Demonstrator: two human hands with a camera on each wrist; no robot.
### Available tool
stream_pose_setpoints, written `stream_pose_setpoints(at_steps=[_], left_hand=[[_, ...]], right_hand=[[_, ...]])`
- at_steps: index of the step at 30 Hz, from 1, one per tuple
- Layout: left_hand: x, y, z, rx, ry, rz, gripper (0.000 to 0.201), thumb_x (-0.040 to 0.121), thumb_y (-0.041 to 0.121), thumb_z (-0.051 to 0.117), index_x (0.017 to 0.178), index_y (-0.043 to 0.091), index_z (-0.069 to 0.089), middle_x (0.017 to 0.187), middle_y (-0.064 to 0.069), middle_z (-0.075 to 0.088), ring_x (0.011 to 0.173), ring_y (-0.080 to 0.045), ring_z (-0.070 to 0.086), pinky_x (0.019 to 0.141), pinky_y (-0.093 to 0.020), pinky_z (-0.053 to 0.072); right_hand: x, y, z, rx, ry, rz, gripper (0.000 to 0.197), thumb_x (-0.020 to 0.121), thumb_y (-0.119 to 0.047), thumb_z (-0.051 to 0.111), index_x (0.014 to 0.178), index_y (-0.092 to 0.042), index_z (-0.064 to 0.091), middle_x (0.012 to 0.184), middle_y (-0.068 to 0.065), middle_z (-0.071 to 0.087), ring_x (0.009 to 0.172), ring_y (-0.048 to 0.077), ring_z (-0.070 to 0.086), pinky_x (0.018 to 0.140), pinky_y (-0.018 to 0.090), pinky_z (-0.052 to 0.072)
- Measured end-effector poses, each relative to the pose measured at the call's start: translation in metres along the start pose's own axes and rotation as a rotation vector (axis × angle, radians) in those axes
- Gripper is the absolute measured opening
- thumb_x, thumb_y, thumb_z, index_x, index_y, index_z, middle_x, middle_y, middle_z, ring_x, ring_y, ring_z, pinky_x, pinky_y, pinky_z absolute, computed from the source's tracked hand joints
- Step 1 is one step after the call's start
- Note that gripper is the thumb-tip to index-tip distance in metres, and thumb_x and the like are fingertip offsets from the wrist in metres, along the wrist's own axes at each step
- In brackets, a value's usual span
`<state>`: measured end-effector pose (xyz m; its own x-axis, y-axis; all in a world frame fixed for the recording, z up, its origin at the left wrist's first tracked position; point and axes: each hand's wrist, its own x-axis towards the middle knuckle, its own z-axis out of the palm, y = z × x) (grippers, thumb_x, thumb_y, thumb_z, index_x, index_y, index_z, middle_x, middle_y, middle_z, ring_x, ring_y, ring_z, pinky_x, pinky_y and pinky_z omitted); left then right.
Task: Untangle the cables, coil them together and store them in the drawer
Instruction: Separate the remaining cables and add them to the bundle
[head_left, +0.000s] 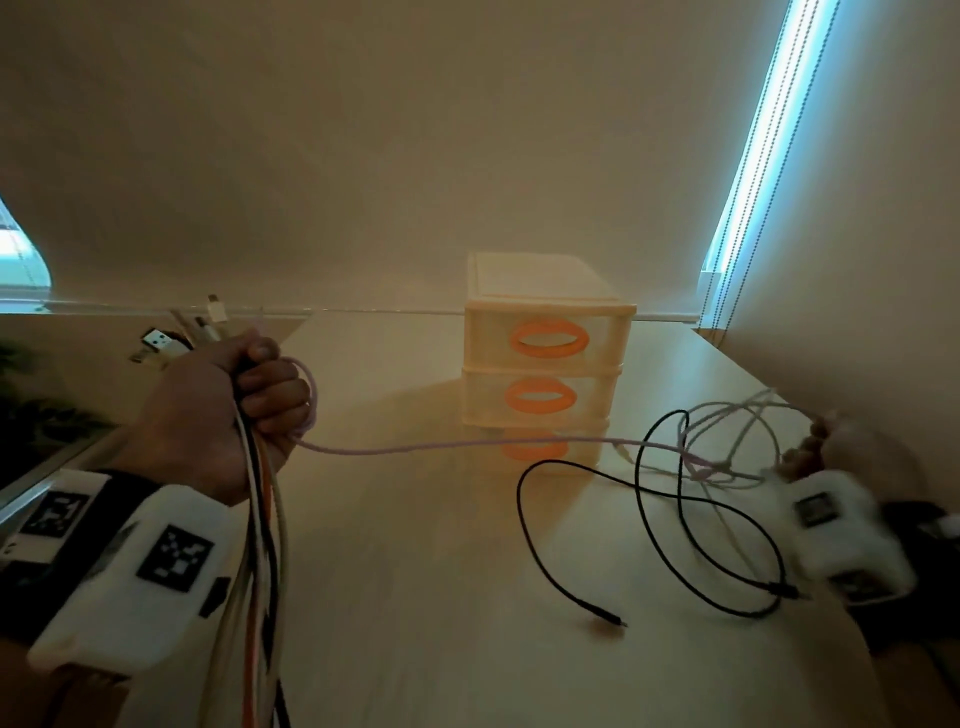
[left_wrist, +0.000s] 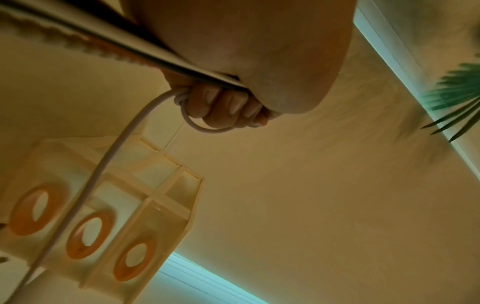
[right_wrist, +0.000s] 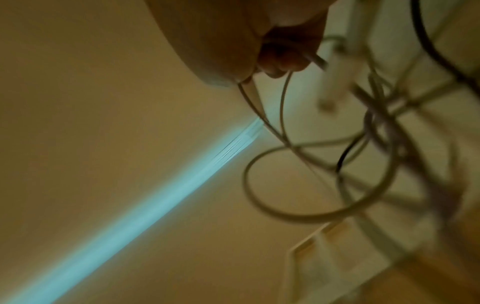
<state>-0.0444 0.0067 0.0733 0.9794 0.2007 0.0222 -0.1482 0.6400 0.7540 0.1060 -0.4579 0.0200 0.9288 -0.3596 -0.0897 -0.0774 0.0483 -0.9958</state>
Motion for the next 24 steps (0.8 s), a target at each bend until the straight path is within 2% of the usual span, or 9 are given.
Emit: stream_pose_setpoints(at_steps=[3, 5, 6, 8, 12, 16, 20, 22, 24], left_hand=[[-0.004, -0.015, 0.015, -0.007, -0.058, -0.043, 0.042, 0.105, 0.029, 0.035, 0.065, 0.021, 0.044, 0.057, 0.010, 0.023, 0.042, -0.006, 0.022, 0.037, -0.021, 0.024], [-0.009, -0.027, 0.027, -0.004, -0.111, -0.073, 0.041, 0.107, 0.031, 0.035, 0.068, 0.019, 0.044, 0.058, 0.008, 0.023, 0.043, -0.007, 0.022, 0.037, -0.022, 0.025], [-0.012, -0.034, 0.033, -0.006, -0.139, -0.085, 0.040, 0.107, 0.031, 0.036, 0.069, 0.018, 0.044, 0.059, 0.007, 0.023, 0.042, -0.007, 0.023, 0.038, -0.022, 0.025], [-0.019, -0.046, 0.045, -0.017, -0.186, -0.104, 0.039, 0.106, 0.031, 0.038, 0.070, 0.017, 0.044, 0.060, 0.006, 0.023, 0.043, -0.008, 0.024, 0.040, -0.022, 0.022], [-0.030, -0.065, 0.062, -0.056, -0.238, -0.117, 0.038, 0.107, 0.031, 0.038, 0.072, 0.016, 0.044, 0.060, 0.006, 0.023, 0.044, -0.008, 0.024, 0.041, -0.022, 0.024], [-0.033, -0.067, 0.064, -0.073, -0.246, -0.108, 0.038, 0.107, 0.031, 0.037, 0.073, 0.016, 0.043, 0.060, 0.005, 0.026, 0.046, -0.009, 0.025, 0.043, -0.022, 0.027], [-0.029, -0.055, 0.054, -0.073, -0.245, -0.105, 0.037, 0.106, 0.032, 0.038, 0.073, 0.018, 0.045, 0.061, 0.006, 0.028, 0.048, -0.009, 0.028, 0.046, -0.023, 0.027], [-0.028, -0.050, 0.051, -0.086, -0.314, -0.143, 0.035, 0.106, 0.032, 0.037, 0.074, 0.019, 0.044, 0.060, 0.006, 0.030, 0.048, -0.009, 0.030, 0.048, -0.023, 0.026], [-0.028, -0.048, 0.048, -0.091, -0.428, -0.213, 0.035, 0.108, 0.032, 0.035, 0.076, 0.019, 0.042, 0.059, 0.006, 0.033, 0.047, -0.008, 0.030, 0.047, -0.023, 0.027]], right_hand=[[-0.019, -0.011, 0.017, -0.187, 0.148, -0.244, 0.025, 0.084, -0.029, 0.067, 0.101, -0.011, 0.061, 0.090, 0.010, 0.058, 0.066, 0.021, 0.053, 0.058, 0.025, 0.044], [-0.053, -0.029, 0.031, -0.407, 0.253, -0.594, 0.026, 0.082, -0.018, 0.067, 0.108, -0.017, 0.064, 0.105, 0.010, 0.062, 0.082, 0.026, 0.060, 0.076, 0.029, 0.047], [-0.066, -0.035, 0.035, -0.438, 0.253, -0.798, 0.024, 0.084, -0.014, 0.065, 0.108, -0.019, 0.064, 0.108, 0.010, 0.062, 0.089, 0.026, 0.060, 0.080, 0.030, 0.047], [-0.109, -0.048, 0.049, -0.351, 0.044, -1.046, 0.015, 0.089, -0.015, 0.064, 0.104, -0.019, 0.064, 0.103, 0.004, 0.065, 0.091, 0.021, 0.062, 0.081, 0.021, 0.049], [-0.179, -0.030, 0.096, -0.259, -0.745, -0.891, 0.018, 0.090, -0.041, 0.060, 0.102, -0.029, 0.064, 0.099, -0.003, 0.074, 0.096, 0.019, 0.070, 0.087, 0.045, 0.057], [-0.196, -0.004, 0.122, -0.644, -1.127, -0.747, 0.017, 0.096, -0.046, 0.058, 0.105, -0.032, 0.060, 0.083, -0.013, 0.075, 0.070, 0.003, 0.069, 0.071, 0.027, 0.058], [-0.177, -0.008, 0.110, -0.751, -1.155, -0.712, 0.016, 0.099, -0.038, 0.057, 0.091, -0.030, 0.068, 0.065, -0.011, 0.061, 0.057, 0.001, 0.056, 0.060, 0.019, 0.048], [-0.162, -0.014, 0.101, -0.716, -1.040, -0.659, 0.024, 0.101, -0.034, 0.053, 0.084, -0.027, 0.069, 0.062, -0.009, 0.058, 0.056, 0.002, 0.053, 0.058, 0.020, 0.046], [-0.144, -0.020, 0.093, -0.837, -0.861, -0.696, 0.031, 0.098, -0.045, 0.054, 0.075, -0.028, 0.066, 0.060, -0.008, 0.059, 0.052, 0.000, 0.051, 0.055, 0.017, 0.045]])
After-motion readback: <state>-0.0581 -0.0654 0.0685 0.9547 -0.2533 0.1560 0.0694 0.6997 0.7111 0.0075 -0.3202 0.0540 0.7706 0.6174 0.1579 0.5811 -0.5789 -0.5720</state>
